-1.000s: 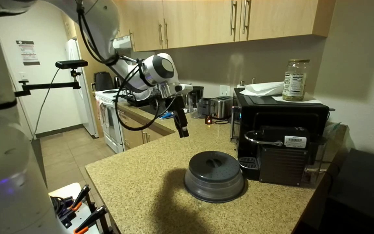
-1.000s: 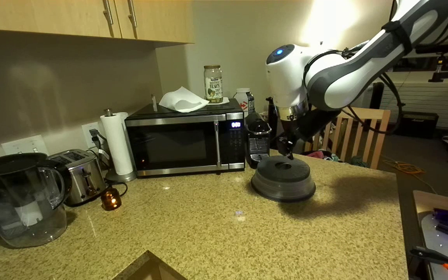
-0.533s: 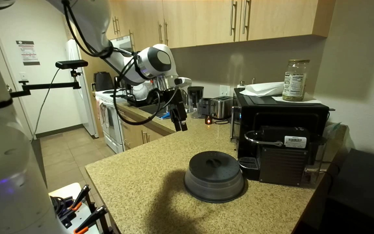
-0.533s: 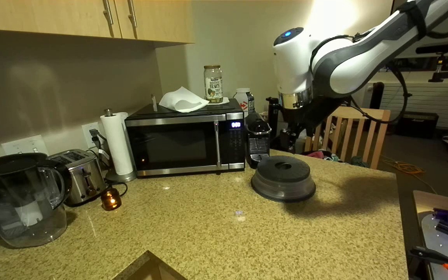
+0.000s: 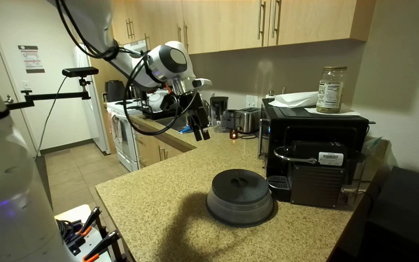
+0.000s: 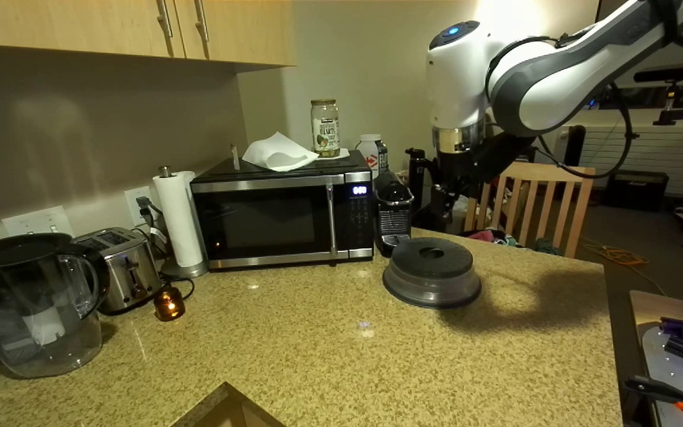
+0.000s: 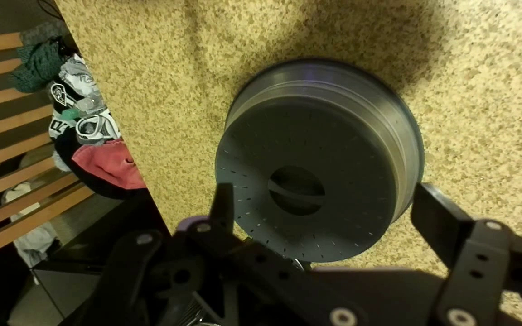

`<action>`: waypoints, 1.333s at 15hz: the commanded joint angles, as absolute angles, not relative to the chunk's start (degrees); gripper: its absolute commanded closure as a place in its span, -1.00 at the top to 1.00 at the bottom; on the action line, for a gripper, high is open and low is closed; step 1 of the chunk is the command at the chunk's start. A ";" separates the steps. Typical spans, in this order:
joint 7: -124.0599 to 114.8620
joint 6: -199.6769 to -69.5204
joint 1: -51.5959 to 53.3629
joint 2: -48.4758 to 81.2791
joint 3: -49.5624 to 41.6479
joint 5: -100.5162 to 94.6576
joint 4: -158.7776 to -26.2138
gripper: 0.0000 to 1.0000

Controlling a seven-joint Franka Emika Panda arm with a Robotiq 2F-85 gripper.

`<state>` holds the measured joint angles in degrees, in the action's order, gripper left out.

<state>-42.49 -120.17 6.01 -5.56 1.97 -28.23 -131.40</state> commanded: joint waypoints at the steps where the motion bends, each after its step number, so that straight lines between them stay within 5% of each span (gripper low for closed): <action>1: -42.36 -120.15 4.60 -5.56 3.38 -28.05 -131.35 1.00; 20: -37.28 -119.56 4.25 -17.23 3.92 -20.14 -134.22 1.00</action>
<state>-40.79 -119.58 6.00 -13.35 2.87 -22.81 -131.67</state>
